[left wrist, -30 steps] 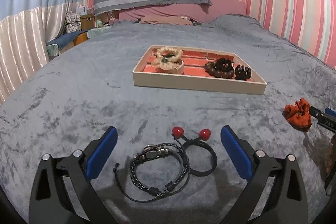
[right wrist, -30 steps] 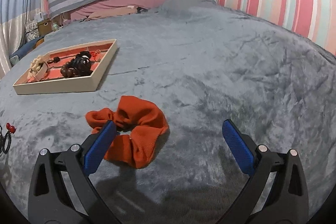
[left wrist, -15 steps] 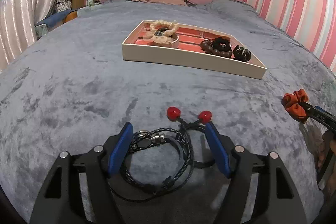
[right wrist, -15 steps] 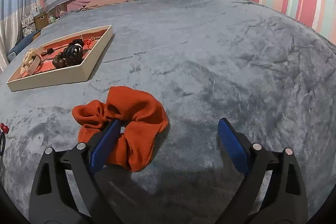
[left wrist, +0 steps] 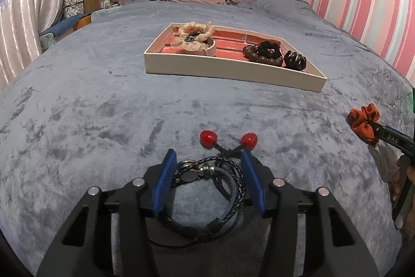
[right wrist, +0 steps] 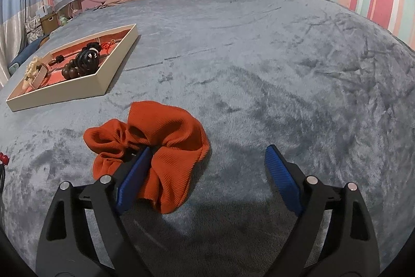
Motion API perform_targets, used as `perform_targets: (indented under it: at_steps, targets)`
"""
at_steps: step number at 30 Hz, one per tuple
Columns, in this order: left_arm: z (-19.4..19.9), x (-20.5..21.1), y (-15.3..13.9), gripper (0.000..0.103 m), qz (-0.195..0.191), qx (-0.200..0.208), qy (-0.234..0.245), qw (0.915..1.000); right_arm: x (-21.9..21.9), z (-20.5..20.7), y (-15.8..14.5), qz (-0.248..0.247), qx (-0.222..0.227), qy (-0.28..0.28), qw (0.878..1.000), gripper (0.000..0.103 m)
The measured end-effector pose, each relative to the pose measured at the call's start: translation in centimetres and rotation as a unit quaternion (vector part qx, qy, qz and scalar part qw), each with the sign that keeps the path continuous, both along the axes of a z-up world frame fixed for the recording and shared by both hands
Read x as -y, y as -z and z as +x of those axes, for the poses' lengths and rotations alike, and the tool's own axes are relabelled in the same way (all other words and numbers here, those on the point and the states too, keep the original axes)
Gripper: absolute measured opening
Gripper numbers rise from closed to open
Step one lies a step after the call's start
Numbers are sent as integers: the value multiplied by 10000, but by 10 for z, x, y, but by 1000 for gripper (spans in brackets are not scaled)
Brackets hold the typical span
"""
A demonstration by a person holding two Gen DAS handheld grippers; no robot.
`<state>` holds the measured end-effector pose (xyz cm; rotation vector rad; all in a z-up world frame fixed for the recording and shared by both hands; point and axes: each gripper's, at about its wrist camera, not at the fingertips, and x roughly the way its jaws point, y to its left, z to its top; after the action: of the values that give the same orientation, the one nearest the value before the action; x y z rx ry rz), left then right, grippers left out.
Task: Organize jewelry
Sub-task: 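Grasp red-ball hair tie with left tool while right tool grasps orange scrunchie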
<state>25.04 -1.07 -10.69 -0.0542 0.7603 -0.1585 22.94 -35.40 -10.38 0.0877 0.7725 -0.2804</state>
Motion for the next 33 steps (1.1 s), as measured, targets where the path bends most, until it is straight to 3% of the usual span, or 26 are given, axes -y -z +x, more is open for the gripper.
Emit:
perform_targets:
  at_steps: [6, 11, 17, 21, 25, 33]
  targets:
    - [7, 17, 4, 51, 446, -108, 185, 9988, 1, 4, 2, 32, -110, -2, 9999, 86]
    - [11, 31, 9, 49, 847, -179, 471, 9951, -3, 8, 5, 56, -214, -132, 9997, 70]
    - [13, 30, 9, 39, 816, -215, 597, 9946, -3, 11, 7, 212, -258, -245, 9991, 56]
    - [15, 29, 9, 35, 749, -225, 575, 9953, -7, 11, 5, 231, -253, -375, 9987, 32]
    - [15, 29, 7, 33, 785, -234, 572, 9950, -10, 12, 4, 266, -258, -476, 9982, 17]
    - [12, 26, 3, 32, 664, -203, 541, 9961, -13, 10, 1, 327, -162, -531, 9979, 14]
